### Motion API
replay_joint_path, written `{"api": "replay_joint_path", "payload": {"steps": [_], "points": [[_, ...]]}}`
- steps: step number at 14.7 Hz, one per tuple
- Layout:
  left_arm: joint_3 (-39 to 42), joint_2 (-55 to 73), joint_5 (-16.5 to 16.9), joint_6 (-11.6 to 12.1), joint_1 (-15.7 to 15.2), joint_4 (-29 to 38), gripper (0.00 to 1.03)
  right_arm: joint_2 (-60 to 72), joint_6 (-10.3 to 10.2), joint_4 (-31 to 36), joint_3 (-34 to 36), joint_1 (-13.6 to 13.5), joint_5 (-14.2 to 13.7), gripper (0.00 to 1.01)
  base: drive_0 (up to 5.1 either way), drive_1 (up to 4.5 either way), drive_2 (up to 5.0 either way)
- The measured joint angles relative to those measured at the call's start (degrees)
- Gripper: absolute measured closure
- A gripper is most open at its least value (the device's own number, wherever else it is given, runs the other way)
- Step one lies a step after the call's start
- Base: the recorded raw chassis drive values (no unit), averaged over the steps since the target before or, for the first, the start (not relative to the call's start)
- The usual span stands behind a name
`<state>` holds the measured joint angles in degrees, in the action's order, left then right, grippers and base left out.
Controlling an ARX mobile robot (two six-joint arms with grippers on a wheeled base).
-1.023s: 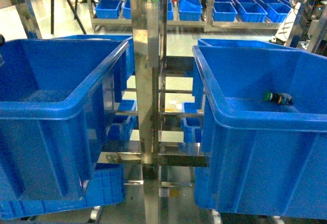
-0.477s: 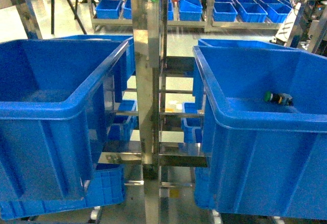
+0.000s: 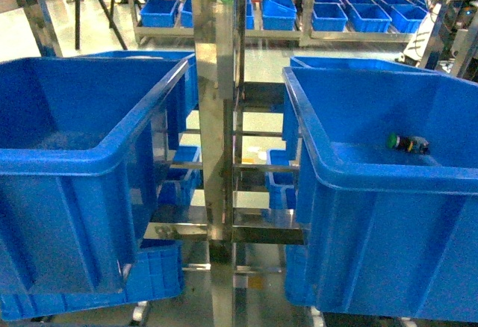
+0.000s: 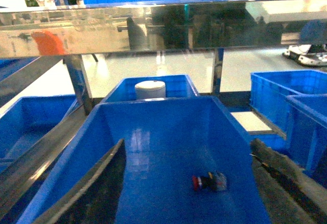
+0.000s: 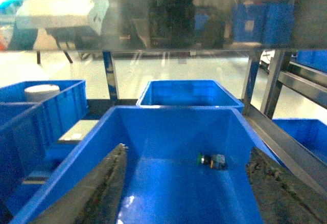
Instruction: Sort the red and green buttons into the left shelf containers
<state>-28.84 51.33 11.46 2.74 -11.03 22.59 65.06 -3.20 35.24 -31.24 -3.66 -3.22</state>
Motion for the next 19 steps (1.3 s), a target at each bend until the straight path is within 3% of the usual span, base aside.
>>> {"api": "replay_joint_path", "payload": {"steps": [1, 2, 3, 5, 6, 7, 8, 9, 17, 18, 19], "points": [[4.3, -2.1, -1.4, -1.2, 1.4, 2.8, 0.43, -2.9, 1.4, 1.1, 4.5, 0.4, 0.0, 0.37, 0.0, 0.00, 0.0], [7.7, -3.7, -2.6, -1.6, 2.4, 3.7, 0.56, -5.1, 1.9, 1.9, 8.2, 2.6, 2.9, 0.50, 0.0, 0.00, 0.0], [10.7, -5.7, -3.7, -2.0, 3.4, 4.2, 0.68, -6.6, 2.3, 2.6, 11.0, 3.8, 2.8, 0.62, 0.0, 0.00, 0.0], [15.0, -9.6, -5.4, -2.4, 5.0, 5.0, 0.94, -11.0, 2.7, 3.3, 16.0, 3.9, 3.2, 0.88, 0.0, 0.00, 0.0], [16.5, -11.4, -5.9, -2.6, 5.7, 5.0, 1.02, -12.9, 2.8, 3.4, 17.6, 3.7, 3.2, 0.99, 0.0, 0.00, 0.0], [18.2, -13.1, -7.3, -2.5, 6.8, 4.6, 1.01, -14.9, 3.0, 3.1, 19.5, 3.7, 3.2, 0.99, 0.0, 0.00, 0.0], [19.9, -15.2, -11.0, -2.6, 10.6, 4.1, 1.01, -17.2, 3.0, 2.4, 21.4, 3.7, 3.2, 0.99, 0.0, 0.00, 0.0], [21.1, -16.9, -10.8, -2.6, 11.4, 3.7, 1.01, -18.9, 3.0, 1.7, 22.6, 3.7, 3.2, 0.99, 0.0, 0.00, 0.0], [26.4, -30.0, -11.5, -2.6, 11.0, -3.9, 1.01, -35.6, 3.0, -8.1, 28.9, 3.7, 3.2, 0.99, 0.0, 0.00, 0.0], [26.7, -31.3, -11.5, -2.6, 11.0, -4.9, 1.01, -35.9, 3.0, -6.2, 30.6, 3.7, 3.2, 0.99, 0.0, 0.00, 0.0], [28.0, -32.2, -11.3, -2.6, 11.0, -3.5, 1.01, -37.4, 3.0, -8.6, 30.6, 3.7, 3.1, 0.99, 0.0, 0.00, 0.0]]}}
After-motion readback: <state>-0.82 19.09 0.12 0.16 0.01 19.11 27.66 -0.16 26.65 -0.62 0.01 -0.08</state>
